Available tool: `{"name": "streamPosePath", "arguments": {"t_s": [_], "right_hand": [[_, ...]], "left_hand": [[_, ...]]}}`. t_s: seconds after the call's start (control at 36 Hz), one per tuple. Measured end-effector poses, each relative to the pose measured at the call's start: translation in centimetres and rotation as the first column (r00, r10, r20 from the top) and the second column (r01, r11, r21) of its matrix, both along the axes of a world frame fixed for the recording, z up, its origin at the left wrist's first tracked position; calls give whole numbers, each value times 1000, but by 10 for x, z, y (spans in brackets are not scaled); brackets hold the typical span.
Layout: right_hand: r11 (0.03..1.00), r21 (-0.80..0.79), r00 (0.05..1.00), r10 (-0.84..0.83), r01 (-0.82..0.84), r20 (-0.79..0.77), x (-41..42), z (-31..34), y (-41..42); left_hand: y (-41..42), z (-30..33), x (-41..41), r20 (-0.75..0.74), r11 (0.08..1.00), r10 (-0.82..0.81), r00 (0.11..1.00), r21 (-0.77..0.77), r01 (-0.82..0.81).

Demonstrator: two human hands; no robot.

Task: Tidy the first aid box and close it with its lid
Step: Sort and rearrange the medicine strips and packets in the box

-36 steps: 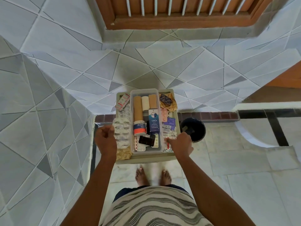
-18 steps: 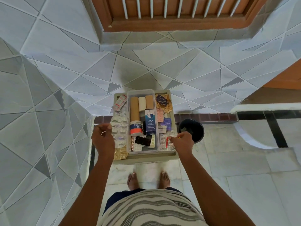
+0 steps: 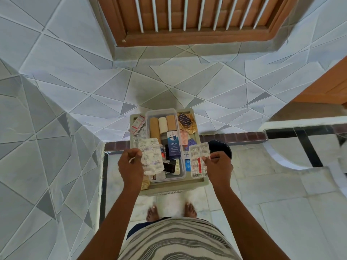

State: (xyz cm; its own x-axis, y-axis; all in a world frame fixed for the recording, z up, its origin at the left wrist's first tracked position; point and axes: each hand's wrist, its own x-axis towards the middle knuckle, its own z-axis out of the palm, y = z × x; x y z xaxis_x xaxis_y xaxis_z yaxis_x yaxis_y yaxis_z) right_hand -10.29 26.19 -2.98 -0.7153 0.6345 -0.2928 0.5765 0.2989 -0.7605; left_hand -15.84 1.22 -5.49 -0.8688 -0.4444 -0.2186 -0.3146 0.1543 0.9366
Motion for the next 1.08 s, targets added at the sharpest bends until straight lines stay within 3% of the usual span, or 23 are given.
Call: {"name": "streamPosePath", "arguments": {"t_s": [0.14, 0.28, 0.44, 0.58, 0.78, 0.97, 1.08], "right_hand": [[997, -54, 991, 50, -57, -125, -11, 5, -10], [974, -113, 977, 183, -196, -112, -24, -6, -24], [887, 65, 878, 461, -456, -129, -26, -12, -34], [655, 265, 670, 741, -707, -43, -38, -16, -44], [276, 388, 402, 867, -879, 294, -58, -10, -61], [90, 440, 323, 811, -893, 489, -64, -12, -69], [89, 506, 349, 824, -858, 446, -57, -19, -72]], "left_hand": [[7, 3, -5, 36, 997, -63, 997, -31, 64], [11, 4, -4, 28, 982, -144, 989, -117, 146], [2, 2, -4, -51, 993, -56, 997, -103, 51], [-10, 6, -10, -109, 988, 80, 991, -122, -94], [-16, 14, -15, -168, 976, 148, 975, -134, -171], [-16, 8, -13, -139, 989, 109, 984, -81, -121], [-12, 6, -9, -140, 990, 97, 985, -86, -110]]}}
